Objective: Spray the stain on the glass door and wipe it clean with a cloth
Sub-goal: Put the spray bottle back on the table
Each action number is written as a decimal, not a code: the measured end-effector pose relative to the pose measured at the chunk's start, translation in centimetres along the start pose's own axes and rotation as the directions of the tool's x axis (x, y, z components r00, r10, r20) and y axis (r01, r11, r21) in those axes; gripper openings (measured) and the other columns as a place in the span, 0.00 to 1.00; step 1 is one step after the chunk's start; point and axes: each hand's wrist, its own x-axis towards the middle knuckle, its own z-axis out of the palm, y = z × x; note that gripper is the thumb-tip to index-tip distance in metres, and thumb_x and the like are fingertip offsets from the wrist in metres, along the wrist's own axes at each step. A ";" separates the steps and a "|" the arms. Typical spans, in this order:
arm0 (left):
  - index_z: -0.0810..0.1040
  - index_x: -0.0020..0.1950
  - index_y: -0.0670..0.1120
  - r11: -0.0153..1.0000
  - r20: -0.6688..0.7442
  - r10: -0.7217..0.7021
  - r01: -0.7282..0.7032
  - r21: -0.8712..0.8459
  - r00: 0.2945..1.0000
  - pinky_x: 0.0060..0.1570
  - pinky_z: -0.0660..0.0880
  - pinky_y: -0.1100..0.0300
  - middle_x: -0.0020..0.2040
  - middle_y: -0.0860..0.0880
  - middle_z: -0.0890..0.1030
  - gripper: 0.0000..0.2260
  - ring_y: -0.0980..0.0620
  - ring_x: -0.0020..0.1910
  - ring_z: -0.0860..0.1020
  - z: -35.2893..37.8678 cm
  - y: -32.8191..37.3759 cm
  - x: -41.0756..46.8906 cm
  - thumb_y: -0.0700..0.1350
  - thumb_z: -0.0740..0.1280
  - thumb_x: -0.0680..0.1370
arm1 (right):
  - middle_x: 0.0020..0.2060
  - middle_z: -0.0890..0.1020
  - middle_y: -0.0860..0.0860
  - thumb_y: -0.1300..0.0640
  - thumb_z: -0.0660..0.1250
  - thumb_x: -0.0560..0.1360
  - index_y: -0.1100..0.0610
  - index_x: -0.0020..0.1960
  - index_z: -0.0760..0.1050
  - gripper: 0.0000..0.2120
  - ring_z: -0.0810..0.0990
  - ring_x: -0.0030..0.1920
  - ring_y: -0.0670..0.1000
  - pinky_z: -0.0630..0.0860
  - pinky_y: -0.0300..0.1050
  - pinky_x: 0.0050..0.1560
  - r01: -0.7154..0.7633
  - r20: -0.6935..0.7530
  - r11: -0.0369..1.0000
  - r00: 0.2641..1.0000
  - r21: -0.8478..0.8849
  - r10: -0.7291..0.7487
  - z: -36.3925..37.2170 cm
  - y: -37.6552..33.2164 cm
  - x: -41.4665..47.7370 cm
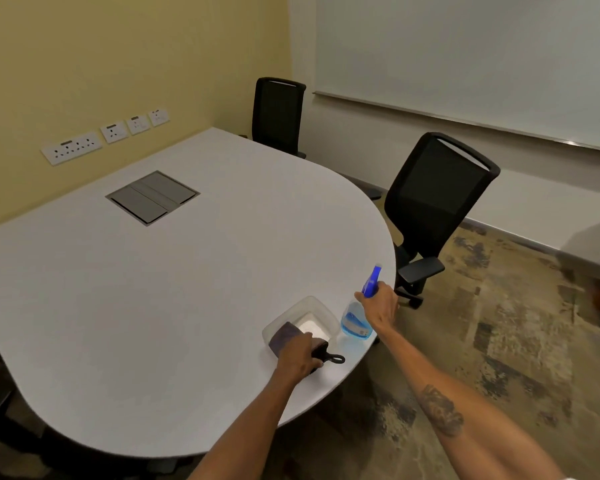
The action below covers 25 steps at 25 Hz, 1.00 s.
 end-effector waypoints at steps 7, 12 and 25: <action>0.73 0.67 0.52 0.997 0.010 -0.023 0.024 -0.068 1.000 0.63 0.73 0.62 0.61 0.53 0.78 0.27 0.52 0.61 0.77 3.3 -0.3 2.0 0.47 0.78 0.70 | 0.45 0.75 0.55 0.56 0.74 0.74 0.57 0.50 0.69 0.14 0.76 0.45 0.52 0.77 0.46 0.51 -0.032 0.027 0.999 0.999 -0.001 0.032 2.5 1.9 2.1; 0.70 0.70 0.52 0.974 0.010 -0.161 0.160 -0.158 0.987 0.67 0.72 0.61 0.65 0.51 0.77 0.27 0.51 0.62 0.76 5.3 -0.7 3.2 0.47 0.75 0.74 | 0.46 0.75 0.54 0.55 0.74 0.75 0.56 0.51 0.68 0.15 0.75 0.45 0.51 0.72 0.42 0.49 -0.037 0.053 0.999 0.998 -0.002 0.037 3.6 2.9 3.2; 0.76 0.67 0.46 0.996 -0.001 -0.081 0.081 -0.030 0.997 0.60 0.76 0.59 0.60 0.46 0.82 0.17 0.48 0.58 0.80 3.5 -1.7 4.9 0.40 0.65 0.78 | 0.50 0.76 0.54 0.54 0.72 0.76 0.56 0.54 0.70 0.14 0.77 0.50 0.53 0.77 0.49 0.58 -0.024 0.106 0.998 0.994 -0.050 0.029 4.3 3.4 4.9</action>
